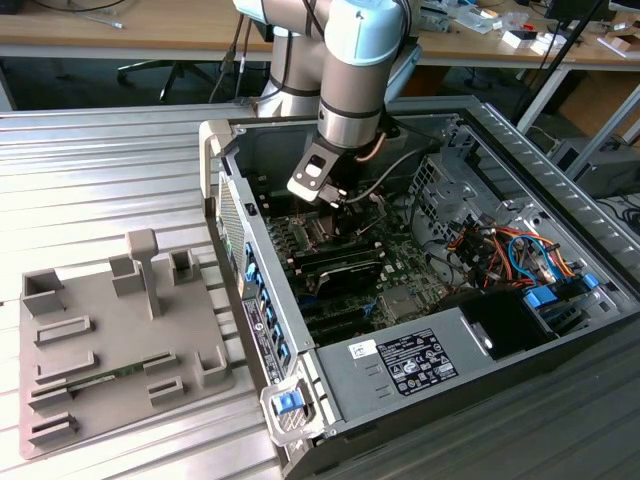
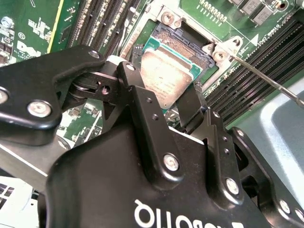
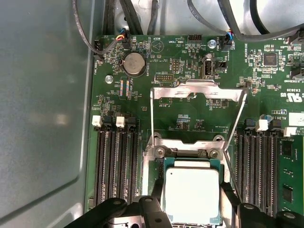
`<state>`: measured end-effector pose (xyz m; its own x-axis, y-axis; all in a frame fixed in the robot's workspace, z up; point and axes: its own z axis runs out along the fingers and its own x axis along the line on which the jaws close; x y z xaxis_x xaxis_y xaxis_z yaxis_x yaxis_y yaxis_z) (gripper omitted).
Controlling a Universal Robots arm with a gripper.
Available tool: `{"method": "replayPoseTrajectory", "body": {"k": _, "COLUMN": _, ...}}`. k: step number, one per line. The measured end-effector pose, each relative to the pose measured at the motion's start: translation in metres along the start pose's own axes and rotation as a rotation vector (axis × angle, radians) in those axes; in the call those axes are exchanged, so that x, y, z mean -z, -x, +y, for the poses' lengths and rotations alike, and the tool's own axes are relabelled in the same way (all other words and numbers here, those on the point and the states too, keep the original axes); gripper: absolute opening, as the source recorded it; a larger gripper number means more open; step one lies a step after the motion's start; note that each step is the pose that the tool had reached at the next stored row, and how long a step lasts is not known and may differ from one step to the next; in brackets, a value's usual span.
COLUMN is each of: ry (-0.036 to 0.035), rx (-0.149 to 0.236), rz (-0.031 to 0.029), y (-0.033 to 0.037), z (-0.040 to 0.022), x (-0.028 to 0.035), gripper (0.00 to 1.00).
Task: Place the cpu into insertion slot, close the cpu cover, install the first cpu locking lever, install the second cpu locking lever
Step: 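Place the cpu into insertion slot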
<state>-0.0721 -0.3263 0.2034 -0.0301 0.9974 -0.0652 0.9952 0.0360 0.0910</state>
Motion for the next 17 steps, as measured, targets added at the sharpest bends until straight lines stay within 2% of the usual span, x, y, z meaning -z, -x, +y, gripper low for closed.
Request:
{"method": "replayPoseTrajectory", "body": {"k": 8, "ry": -0.0002, "rx": 0.0, "rz": -0.0003, "y": -0.0005, "z": -0.0009, "x": 0.0, "gripper": 0.55}}
{"method": "replayPoseTrajectory", "body": {"k": 12, "ry": 0.0, "rx": 0.0, "rz": 0.0001, "y": -0.0055, "z": -0.001, "x": -0.0011, "gripper": 0.55}}
{"method": "replayPoseTrajectory", "body": {"k": 17, "ry": -0.0001, "rx": 0.0, "rz": -0.0001, "y": -0.0059, "z": -0.0036, "x": -0.0035, "gripper": 0.55}}
